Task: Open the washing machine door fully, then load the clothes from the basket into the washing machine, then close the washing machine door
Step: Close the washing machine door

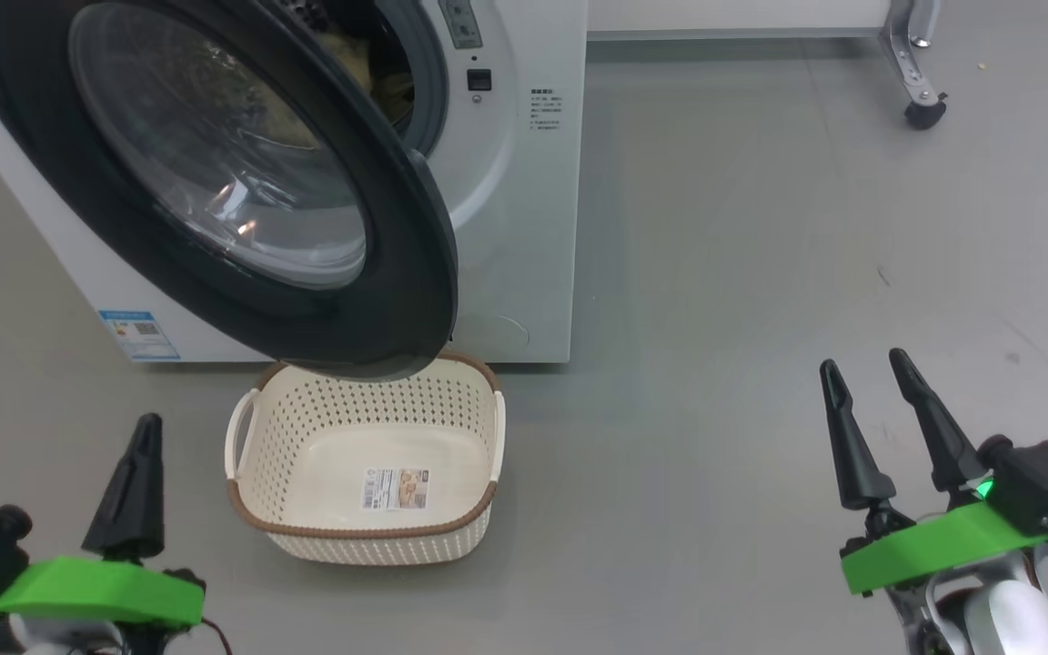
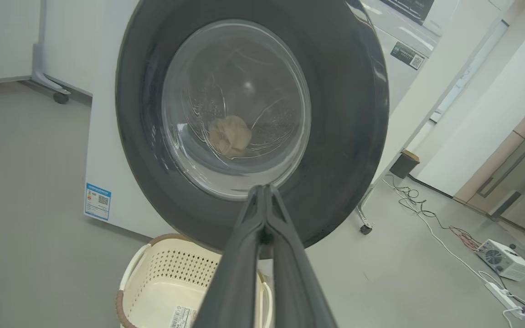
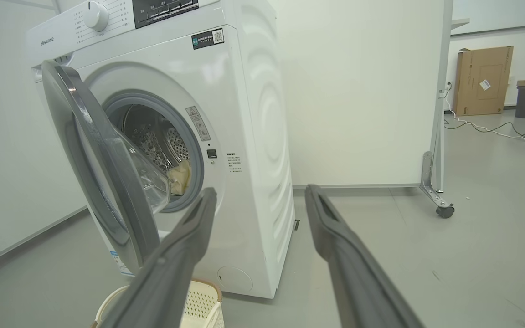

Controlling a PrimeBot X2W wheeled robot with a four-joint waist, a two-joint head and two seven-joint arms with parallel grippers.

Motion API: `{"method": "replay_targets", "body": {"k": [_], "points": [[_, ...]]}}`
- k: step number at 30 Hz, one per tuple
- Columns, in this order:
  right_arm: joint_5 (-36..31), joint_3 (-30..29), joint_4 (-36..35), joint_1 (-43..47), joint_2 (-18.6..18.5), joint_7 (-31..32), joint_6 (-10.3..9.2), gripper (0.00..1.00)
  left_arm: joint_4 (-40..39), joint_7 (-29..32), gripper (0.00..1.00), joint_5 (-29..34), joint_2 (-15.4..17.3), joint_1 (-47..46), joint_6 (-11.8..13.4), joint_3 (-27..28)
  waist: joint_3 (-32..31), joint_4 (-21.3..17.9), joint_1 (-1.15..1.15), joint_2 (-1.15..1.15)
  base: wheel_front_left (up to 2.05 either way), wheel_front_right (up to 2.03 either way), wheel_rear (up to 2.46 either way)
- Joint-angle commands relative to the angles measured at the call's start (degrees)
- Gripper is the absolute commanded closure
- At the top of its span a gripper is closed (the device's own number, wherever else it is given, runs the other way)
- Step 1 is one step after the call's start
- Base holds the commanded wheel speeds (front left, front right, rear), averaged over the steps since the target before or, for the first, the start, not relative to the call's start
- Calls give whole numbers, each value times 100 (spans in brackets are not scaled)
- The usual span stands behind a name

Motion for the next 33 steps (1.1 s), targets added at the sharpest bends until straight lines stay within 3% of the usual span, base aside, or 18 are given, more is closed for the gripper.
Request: {"method": "replay_targets", "body": {"k": [1, 9, 17, 19, 20, 33], "points": [[-31, 111, -208, -93, -97, -55, -15, 0, -278, -75, 100, 340, 54, -139, 41, 461, -51, 70, 1, 0, 0, 0, 0], [-21, 206, -178, -48, -82, -55, -15, 0, -677, -78, 100, 1903, -410, 408, 76, 1025, -137, 160, 1, 0, 0, 0, 0], [-38, 253, -87, -14, -87, -55, -15, 0, -720, -78, 100, 2277, -682, 720, -49, 1205, -188, 175, 1, 0, 0, 0, 0], [-36, 254, -60, -17, -86, -55, -15, 0, -676, -78, 51, 2205, -739, 795, -77, 1160, -194, 170, 1, 0, 0, 0, 0], [-35, 252, -47, -19, -86, -55, -15, 0, -639, -78, 0, 2168, -736, 827, -88, 1094, -197, 168, 1, 0, 0, 0, 0], [-57, 257, 62, -14, -100, -55, -15, 0, -499, -78, 0, 2160, -491, 788, -106, 560, -169, 182, 1, 0, 0, 0, 0]]}}
